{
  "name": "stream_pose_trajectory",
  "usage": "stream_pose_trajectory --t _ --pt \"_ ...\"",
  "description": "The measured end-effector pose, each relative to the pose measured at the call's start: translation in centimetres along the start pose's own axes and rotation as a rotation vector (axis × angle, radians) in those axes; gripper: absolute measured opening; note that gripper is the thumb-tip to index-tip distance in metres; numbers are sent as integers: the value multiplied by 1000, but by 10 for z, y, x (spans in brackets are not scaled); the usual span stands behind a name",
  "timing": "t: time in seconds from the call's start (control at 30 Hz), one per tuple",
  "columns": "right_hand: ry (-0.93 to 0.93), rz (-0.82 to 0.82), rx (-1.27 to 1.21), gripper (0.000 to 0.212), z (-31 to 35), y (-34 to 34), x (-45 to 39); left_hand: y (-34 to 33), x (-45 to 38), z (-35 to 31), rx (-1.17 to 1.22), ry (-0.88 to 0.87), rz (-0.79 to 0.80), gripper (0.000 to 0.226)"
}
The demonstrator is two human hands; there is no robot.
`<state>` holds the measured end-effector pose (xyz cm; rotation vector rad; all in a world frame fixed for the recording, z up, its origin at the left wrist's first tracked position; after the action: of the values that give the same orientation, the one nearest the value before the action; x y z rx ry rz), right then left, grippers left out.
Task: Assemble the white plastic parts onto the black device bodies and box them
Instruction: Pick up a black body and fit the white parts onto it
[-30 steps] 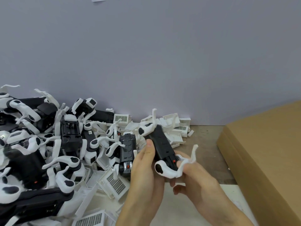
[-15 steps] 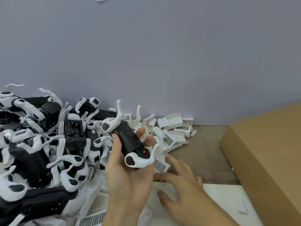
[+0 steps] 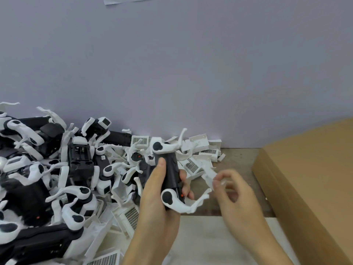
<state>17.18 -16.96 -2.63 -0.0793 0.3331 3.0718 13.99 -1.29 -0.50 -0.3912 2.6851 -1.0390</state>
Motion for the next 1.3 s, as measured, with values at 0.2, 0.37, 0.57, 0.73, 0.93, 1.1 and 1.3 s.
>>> stream_pose_trajectory --t 0.2,0.37,0.57,0.73,0.93,1.1,1.3 --pt "-319 -35 -491 35 -25 23 -12 6 1 16 -149 67 -30 48" --pt "-176 150 -512 38 -1 28 -14 12 0 17 -361 45 -30 63" --pt "22 307 -194 60 31 27 -3 14 0 21 -574 25 47 53" --pt "91 319 148 64 42 23 2 20 0 30 -557 98 -12 28" --pt "280 266 374 64 61 16 10 6 7 36 -565 125 149 46" --pt "386 115 348 65 75 14 16 6 5 36 -519 94 148 37" --pt "309 -74 273 49 62 22 9 1 4 34 -514 46 208 46"
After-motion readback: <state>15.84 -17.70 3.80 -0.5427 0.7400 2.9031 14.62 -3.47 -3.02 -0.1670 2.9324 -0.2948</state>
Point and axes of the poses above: each hand's wrist, its own x-axis away from the middle knuckle, its own y-axis out of the back of the hand, z = x × y, the point moved 7 cm from there along -x, towards the middle knuckle, and after that the axes turned 13 degrees about -y, right-handed, at the moved point
